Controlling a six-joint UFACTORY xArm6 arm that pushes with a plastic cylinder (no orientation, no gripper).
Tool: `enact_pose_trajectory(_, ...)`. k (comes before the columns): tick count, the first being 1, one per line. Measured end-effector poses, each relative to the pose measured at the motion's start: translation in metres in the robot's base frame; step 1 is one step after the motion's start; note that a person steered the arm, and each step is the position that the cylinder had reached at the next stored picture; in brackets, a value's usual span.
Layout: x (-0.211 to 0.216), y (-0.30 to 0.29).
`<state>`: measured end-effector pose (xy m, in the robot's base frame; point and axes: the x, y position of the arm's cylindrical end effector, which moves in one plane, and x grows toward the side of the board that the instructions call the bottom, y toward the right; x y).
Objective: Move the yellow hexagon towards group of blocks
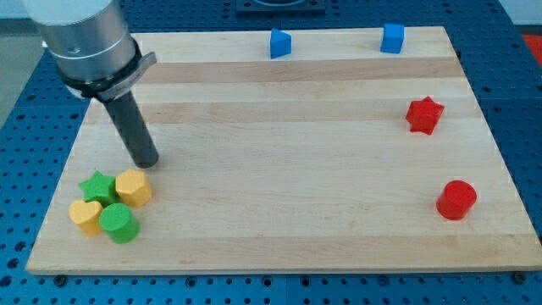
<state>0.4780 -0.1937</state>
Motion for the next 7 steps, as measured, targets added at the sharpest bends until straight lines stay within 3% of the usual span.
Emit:
enact_pose_trajectory(2,0.012,-0.01)
enact_pose_trajectory(3,0.0,0.014)
enact_pose_trajectory(4,0.015,0.02)
enact_pose_trajectory(5,0.034,0.013)
enact_pose_trajectory(7,0.032,-0.001)
